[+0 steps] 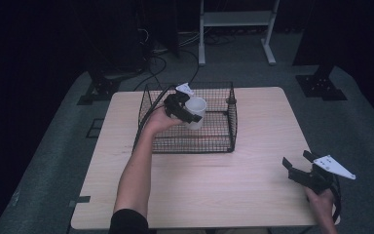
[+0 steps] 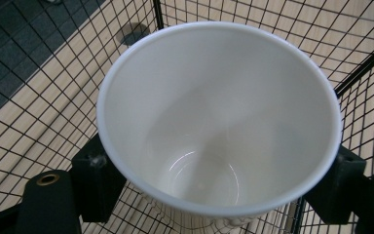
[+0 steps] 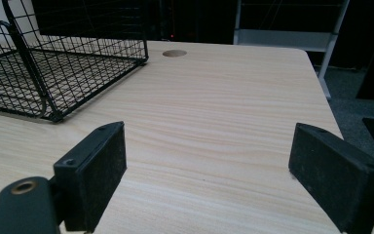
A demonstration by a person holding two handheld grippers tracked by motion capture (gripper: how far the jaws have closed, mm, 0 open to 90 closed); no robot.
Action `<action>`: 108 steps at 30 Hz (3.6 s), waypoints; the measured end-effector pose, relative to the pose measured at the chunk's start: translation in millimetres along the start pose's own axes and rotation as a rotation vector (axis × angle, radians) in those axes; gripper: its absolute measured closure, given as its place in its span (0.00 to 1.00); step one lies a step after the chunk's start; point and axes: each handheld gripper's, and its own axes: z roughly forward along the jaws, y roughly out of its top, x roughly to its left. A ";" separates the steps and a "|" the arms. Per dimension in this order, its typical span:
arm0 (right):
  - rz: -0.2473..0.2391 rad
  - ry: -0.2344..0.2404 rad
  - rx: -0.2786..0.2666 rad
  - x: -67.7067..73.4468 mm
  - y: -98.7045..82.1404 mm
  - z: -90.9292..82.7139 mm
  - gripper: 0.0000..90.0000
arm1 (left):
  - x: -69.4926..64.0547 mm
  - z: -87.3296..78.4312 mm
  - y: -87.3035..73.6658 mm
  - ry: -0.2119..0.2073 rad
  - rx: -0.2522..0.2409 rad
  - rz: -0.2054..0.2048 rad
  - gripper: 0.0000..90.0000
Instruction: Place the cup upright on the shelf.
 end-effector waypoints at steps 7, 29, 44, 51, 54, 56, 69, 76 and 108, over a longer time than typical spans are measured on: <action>0.001 0.001 -0.001 -0.1 0.0 -0.1 0.14 | 1.5 8.2 -8.4 0.008 0.015 -0.008 0.24; 0.002 0.002 -0.002 -0.2 -0.1 -0.3 0.14 | 5.2 23.7 -19.3 0.003 0.082 -0.031 0.24; 0.004 0.003 -0.003 -0.1 -0.3 -0.6 0.14 | 6.4 29.9 -22.8 -0.016 0.107 -0.043 0.24; 0.004 0.002 -0.002 0.0 -0.2 -0.6 0.14 | 7.0 29.8 -23.7 -0.023 0.108 -0.042 0.24; 0.002 0.002 -0.002 0.0 -0.2 -0.5 0.14 | 6.9 29.3 -23.9 -0.020 0.112 -0.038 0.23; 0.003 0.003 -0.001 -0.1 -0.2 -0.5 0.14 | 7.0 28.8 -24.2 -0.021 0.115 -0.035 0.23; 0.004 0.002 0.000 -0.3 0.0 -0.1 0.14 | 5.7 26.6 -25.6 -0.017 0.124 -0.023 0.21; 0.003 0.003 0.000 -0.2 0.0 -0.1 0.14 | 3.9 24.6 -23.4 -0.007 0.124 -0.013 0.20; 0.005 0.001 0.000 -0.4 0.1 0.3 0.14 | -9.4 -9.4 -8.8 0.051 0.046 0.008 0.08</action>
